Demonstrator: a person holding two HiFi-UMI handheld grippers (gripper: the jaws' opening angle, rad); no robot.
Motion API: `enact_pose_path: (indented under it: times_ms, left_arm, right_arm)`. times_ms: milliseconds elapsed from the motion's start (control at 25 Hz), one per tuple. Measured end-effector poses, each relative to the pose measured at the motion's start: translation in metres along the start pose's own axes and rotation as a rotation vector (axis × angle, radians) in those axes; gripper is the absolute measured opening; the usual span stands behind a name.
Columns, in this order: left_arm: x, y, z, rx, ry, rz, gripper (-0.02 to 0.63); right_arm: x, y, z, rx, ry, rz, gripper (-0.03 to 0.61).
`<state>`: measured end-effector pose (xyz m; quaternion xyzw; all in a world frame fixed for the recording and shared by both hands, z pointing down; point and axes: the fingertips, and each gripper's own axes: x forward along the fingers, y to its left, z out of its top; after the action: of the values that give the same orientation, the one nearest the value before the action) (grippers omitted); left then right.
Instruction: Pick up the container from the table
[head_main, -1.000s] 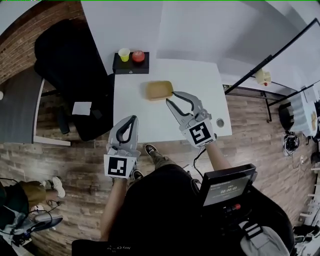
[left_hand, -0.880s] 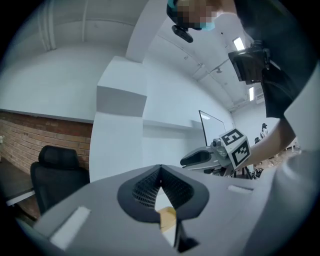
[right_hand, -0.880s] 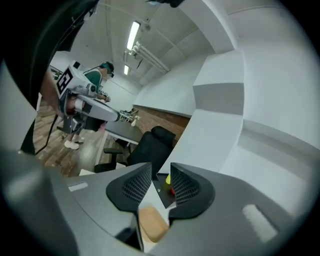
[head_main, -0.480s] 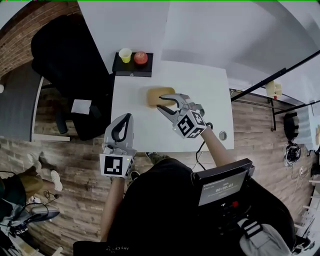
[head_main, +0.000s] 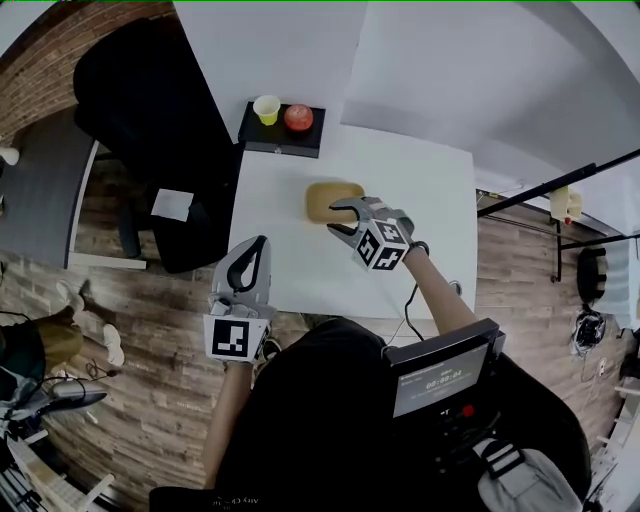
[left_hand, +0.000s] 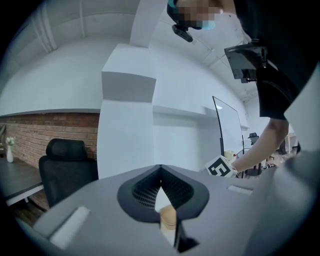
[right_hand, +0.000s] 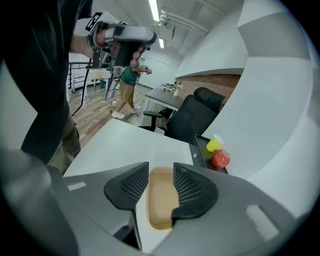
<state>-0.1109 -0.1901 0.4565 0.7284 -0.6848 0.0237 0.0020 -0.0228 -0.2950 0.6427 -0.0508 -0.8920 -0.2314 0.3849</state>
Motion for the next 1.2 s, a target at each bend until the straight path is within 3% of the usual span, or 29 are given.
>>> enact_pose_path:
  times_ms: [640, 1200]
  left_arm:
    - [0.001, 0.012, -0.015, -0.018, 0.038, 0.096, -0.003]
    - [-0.010, 0.022, -0.023, -0.050, 0.068, 0.156, -0.003]
  right_arm:
    - [0.065, 0.020, -0.061, -0.024, 0.172, 0.242, 0.178]
    - [0.102, 0.039, -0.094, 0.012, 0.296, 0.326, 0.172]
